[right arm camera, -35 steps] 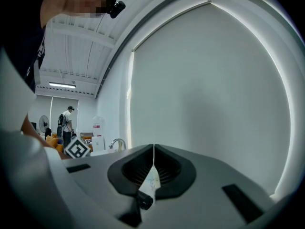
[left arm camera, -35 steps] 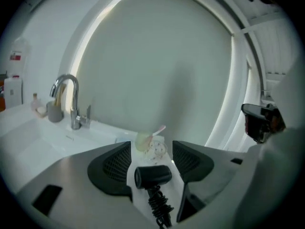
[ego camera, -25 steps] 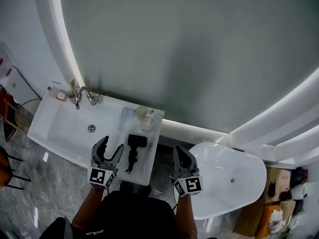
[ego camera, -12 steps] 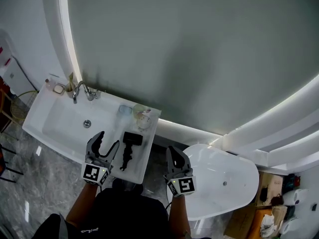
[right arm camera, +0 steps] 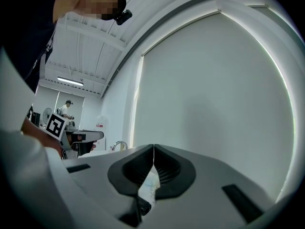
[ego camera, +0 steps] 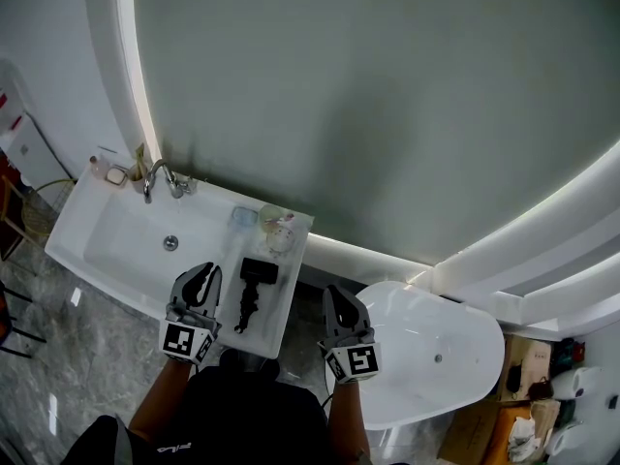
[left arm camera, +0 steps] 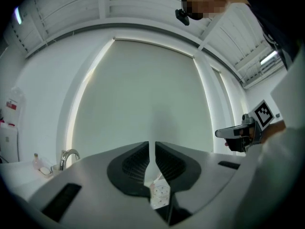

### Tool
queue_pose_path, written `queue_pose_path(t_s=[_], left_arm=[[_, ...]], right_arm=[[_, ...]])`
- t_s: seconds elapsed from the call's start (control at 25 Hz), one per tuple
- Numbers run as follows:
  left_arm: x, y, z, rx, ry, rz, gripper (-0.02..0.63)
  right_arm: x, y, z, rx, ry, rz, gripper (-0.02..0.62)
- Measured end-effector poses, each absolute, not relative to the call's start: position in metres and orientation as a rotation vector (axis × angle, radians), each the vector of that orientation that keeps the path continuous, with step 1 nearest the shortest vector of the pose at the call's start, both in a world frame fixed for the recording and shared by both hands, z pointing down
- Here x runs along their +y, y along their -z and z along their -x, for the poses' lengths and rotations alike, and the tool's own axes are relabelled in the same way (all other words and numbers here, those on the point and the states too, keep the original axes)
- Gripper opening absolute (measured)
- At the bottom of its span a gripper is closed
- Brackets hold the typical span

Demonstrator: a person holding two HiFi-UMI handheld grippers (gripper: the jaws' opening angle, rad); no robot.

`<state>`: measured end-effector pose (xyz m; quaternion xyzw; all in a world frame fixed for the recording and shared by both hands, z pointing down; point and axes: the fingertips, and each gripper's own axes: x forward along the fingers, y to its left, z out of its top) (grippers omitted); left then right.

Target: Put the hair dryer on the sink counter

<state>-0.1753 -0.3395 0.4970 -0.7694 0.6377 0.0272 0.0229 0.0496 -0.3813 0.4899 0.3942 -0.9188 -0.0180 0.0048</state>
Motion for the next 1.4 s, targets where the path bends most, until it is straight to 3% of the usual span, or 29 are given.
queue_pose_path(t_s=[0.24, 1.4], left_arm=[[-0.335, -0.492, 0.176, 1.958, -0.085, 2.353, 0.026], [-0.331, -0.506, 0.185, 1.933, -0.034, 2.459, 0.028]], right_arm=[[-0.38, -0.487, -0.048, -2.884, 0.061, -1.232, 0.029], [-0.379, -0.5, -0.042, -2.846, 0.009, -1.215, 0.028]])
